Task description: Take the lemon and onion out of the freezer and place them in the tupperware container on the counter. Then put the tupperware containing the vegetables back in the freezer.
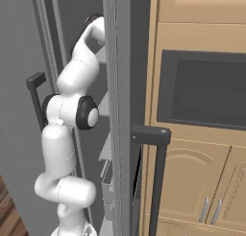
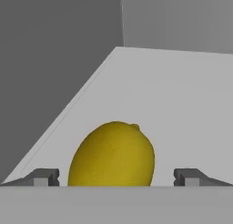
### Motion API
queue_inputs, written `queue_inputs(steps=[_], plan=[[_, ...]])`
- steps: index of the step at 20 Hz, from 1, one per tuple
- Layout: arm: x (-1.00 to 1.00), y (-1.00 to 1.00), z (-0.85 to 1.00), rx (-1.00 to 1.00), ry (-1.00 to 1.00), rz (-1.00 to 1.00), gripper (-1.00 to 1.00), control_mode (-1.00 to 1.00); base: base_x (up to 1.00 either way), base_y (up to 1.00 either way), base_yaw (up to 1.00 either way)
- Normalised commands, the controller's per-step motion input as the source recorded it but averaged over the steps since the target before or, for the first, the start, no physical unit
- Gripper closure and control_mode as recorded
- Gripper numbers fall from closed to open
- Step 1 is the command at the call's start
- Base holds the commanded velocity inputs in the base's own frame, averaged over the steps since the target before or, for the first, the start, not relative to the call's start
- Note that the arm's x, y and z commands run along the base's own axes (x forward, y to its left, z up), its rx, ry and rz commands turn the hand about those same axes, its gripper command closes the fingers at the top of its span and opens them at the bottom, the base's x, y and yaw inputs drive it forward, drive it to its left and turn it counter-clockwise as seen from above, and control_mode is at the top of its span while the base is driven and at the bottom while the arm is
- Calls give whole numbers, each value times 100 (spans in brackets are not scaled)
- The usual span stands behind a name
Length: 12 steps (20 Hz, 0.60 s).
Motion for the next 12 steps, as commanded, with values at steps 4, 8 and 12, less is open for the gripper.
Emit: queue_inputs(steps=[4, 8, 12], plan=[[9, 0, -14, 0, 0, 0, -100, -100, 0, 0, 0], [11, 0, -14, 0, 0, 0, 100, -100, 0, 0, 0], [6, 0, -13, 0, 0, 0, 100, -100, 0, 0, 0]])
